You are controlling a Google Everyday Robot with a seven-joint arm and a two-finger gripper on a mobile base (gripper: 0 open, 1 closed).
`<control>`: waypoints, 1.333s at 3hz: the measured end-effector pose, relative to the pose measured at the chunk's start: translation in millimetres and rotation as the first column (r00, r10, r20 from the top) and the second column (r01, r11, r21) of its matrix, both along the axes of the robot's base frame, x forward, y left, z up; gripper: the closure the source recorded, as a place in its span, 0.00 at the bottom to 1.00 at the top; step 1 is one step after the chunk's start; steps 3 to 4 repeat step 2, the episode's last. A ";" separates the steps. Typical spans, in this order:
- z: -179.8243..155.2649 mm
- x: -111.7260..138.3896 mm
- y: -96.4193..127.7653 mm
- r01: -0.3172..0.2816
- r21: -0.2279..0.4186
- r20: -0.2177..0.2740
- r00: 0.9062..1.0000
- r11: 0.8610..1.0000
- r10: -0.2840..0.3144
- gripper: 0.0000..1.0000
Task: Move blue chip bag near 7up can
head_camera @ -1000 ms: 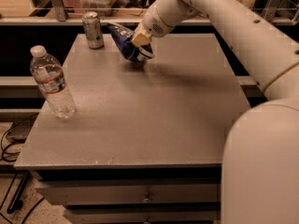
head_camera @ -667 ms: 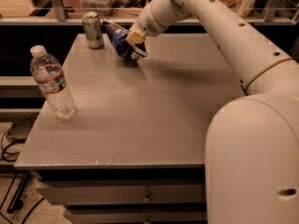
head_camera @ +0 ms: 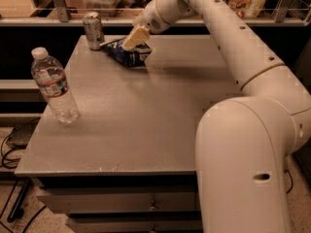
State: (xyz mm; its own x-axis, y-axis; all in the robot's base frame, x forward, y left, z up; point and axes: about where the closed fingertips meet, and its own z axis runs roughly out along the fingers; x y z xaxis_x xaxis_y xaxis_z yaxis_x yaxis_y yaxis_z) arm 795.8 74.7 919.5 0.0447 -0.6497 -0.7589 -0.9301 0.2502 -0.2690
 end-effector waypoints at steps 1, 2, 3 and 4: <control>1.8 0.6 0.6 -0.001 0.003 0.002 1.000 1.000 0.001 0.00; 1.7 0.6 0.7 -0.001 0.003 0.002 1.000 1.000 0.001 0.00; 1.7 0.6 0.7 -0.001 0.003 0.002 1.000 1.000 0.001 0.00; 1.7 0.6 0.7 -0.001 0.003 0.002 1.000 1.000 0.001 0.00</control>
Offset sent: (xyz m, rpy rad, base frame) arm 0.0006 0.0006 0.0018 0.0025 -0.0024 0.0011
